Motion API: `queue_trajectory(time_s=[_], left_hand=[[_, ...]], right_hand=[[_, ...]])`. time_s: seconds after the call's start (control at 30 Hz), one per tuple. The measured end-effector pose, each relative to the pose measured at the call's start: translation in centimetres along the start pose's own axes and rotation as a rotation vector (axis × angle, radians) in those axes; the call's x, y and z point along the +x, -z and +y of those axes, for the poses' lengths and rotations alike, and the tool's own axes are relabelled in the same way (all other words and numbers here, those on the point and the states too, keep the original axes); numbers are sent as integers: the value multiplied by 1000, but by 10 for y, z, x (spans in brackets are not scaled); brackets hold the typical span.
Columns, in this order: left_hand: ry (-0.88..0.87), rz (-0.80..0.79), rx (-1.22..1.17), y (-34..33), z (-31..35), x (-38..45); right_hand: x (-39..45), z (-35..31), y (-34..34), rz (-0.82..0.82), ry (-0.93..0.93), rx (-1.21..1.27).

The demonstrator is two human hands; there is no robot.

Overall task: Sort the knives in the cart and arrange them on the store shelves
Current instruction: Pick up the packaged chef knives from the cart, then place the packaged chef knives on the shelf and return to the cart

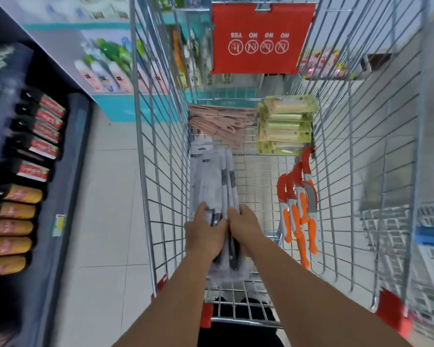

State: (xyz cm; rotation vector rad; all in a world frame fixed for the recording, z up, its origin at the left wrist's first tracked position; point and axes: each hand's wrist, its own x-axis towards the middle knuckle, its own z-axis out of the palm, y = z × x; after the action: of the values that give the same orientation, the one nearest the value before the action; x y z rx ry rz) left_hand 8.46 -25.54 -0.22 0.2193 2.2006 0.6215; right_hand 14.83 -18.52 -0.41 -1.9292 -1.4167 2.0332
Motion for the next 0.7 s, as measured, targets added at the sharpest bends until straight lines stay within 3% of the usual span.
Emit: queue_trajectory(time_s=[0.3,0.53,0.7], left_hand=[[-60,128,-132,24,44,-66],[-201,282,-257,58,92,-124],[-226,488,-331,108,109,-175]], right_hand=[[-51,-47,53,47,197,-104],[-107,-107,88,-79,408,-137],[-167,-148,86,-240,603,-210]])
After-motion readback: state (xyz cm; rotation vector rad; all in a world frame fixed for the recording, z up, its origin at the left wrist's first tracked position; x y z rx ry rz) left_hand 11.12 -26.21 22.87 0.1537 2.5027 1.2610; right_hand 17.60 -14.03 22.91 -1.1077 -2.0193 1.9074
